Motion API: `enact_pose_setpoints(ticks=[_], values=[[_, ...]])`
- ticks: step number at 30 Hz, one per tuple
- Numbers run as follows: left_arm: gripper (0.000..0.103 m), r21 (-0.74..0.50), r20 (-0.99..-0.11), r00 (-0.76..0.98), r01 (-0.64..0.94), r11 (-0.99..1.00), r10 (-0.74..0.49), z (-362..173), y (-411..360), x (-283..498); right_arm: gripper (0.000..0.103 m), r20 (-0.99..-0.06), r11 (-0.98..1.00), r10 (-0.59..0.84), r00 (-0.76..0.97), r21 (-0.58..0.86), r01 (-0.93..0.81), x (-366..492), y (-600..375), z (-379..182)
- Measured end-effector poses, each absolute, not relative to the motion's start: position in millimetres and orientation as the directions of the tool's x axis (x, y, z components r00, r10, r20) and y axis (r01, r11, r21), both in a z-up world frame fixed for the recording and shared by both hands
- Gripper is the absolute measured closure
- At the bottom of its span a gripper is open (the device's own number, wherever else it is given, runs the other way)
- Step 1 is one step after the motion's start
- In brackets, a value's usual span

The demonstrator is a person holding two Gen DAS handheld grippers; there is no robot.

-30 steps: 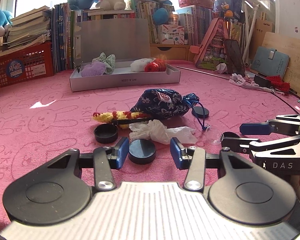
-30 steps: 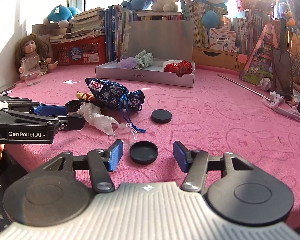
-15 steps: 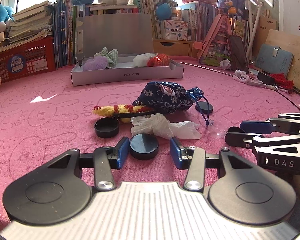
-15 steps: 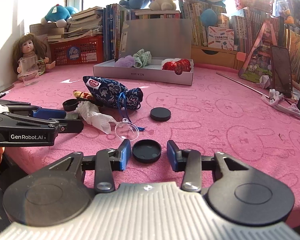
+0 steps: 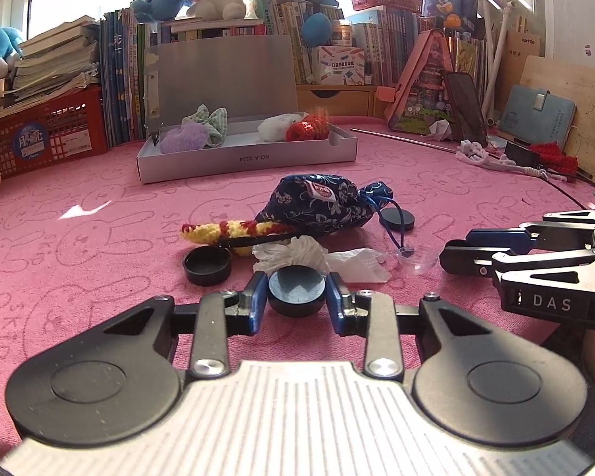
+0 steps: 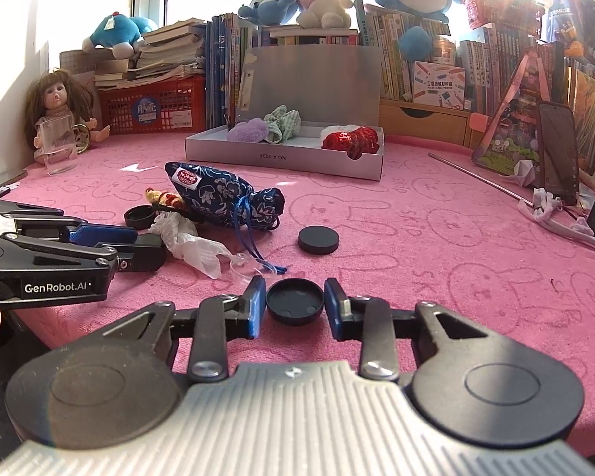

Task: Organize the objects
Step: 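Close the right gripper on a black round lid while the left grasps another lid, then carry both black lids over the white box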

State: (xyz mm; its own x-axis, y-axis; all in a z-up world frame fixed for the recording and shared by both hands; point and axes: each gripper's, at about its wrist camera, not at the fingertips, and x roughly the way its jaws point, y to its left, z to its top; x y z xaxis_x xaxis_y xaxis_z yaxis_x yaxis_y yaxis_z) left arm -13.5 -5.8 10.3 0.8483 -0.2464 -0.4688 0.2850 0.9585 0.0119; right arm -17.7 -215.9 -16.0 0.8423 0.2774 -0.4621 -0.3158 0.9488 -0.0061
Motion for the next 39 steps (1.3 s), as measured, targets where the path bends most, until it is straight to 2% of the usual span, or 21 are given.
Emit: enact_pose_setpoints(ticks=[16, 25, 39], values=[[0.066, 0.0, -0.389, 0.885, 0.277, 0.961, -0.255, 42.4, -4.6, -20.7, 0.067, -0.405, 0.972, 0.22, 0.888, 0.019, -0.232, 0.8, -236.1, 6.9], [0.066, 0.009, -0.355, 0.906, 0.25, 0.968, -0.23, 61.8, 2.1, -4.0, 0.067, -0.414, 0.978, 0.195, 0.889, 0.012, -0.209, 16.3, -235.0, 15.4], [0.066, -0.01, -0.349, 0.912, 0.228, 0.974, -0.217, 83.9, 6.9, 43.4, 0.067, -0.42, 0.983, 0.182, 0.889, 0.044, -0.18, 55.5, -233.5, 36.2]])
